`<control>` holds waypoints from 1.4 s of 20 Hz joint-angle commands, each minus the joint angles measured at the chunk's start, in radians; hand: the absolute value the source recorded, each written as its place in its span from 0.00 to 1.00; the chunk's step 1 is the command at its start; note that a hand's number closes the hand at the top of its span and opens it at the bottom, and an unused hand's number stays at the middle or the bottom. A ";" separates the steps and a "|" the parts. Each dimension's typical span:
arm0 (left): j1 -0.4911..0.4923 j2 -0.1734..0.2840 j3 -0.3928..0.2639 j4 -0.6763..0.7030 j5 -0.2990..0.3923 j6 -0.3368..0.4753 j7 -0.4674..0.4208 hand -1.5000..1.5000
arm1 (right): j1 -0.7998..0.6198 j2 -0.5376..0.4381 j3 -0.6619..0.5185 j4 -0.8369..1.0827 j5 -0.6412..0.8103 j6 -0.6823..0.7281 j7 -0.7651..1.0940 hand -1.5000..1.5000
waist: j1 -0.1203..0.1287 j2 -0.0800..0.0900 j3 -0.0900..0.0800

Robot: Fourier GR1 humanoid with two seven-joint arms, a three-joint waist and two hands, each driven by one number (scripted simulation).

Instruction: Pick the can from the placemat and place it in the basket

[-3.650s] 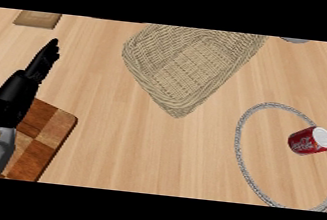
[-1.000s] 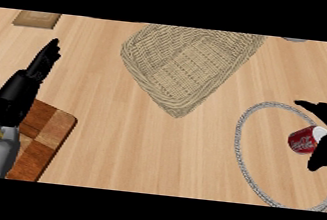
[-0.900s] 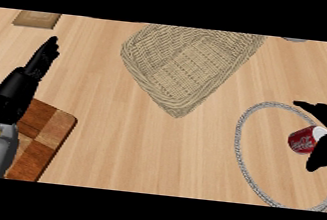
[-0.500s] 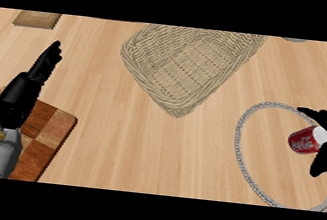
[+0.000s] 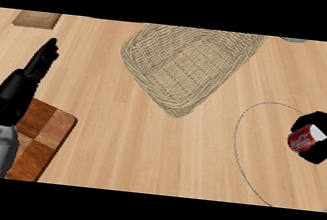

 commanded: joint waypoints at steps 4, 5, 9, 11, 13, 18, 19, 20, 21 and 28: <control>0.032 -0.004 0.020 0.019 0.004 -0.017 -0.056 0.50 | -0.028 0.050 0.050 0.096 0.095 -0.101 -0.095 1.00 | 0.005 0.004 0.004; -0.032 0.005 0.024 0.028 0.004 -0.014 -0.007 0.50 | -0.038 0.034 0.051 0.199 0.119 -0.179 -0.184 1.00 | 0.009 0.007 0.005; 0.071 -0.007 0.002 -0.098 0.002 -0.031 0.034 0.50 | -0.087 0.016 0.048 0.165 0.154 -0.175 -0.167 1.00 | 0.012 0.003 0.004; -0.035 0.012 0.032 -0.042 0.015 -0.028 0.053 0.50 | -0.095 0.046 0.037 0.189 0.173 -0.267 -0.169 1.00 | 0.008 0.005 0.004; 0.031 -0.014 0.012 -0.027 -0.014 -0.012 -0.012 0.50 | -0.054 0.028 0.003 0.110 0.171 -0.277 -0.101 1.00 | 0.000 0.002 0.004; 0.023 -0.014 0.020 -0.035 -0.017 0.005 0.017 0.50 | 0.056 0.128 -0.067 -0.043 0.240 -0.479 0.300 1.00 | -0.037 -0.009 0.002; 0.035 -0.010 0.028 -0.015 -0.018 0.005 -0.002 0.50 | 0.083 0.141 -0.065 -0.108 0.246 -0.494 0.333 1.00 | -0.041 -0.010 0.001; 0.028 0.006 0.052 -0.003 0.006 -0.011 -0.010 0.50 | 0.112 0.126 -0.073 -0.159 0.256 -0.513 0.350 1.00 | -0.042 -0.009 0.001; 0.045 -0.017 0.021 -0.024 -0.027 0.013 0.003 0.50 | 0.154 0.141 -0.062 -0.222 0.282 -0.555 0.380 1.00 | -0.048 -0.013 0.001; 0.026 0.024 0.060 -0.017 0.007 -0.021 0.014 0.50 | 0.066 0.226 -0.142 -0.580 0.204 -0.761 0.381 1.00 | -0.046 -0.018 0.003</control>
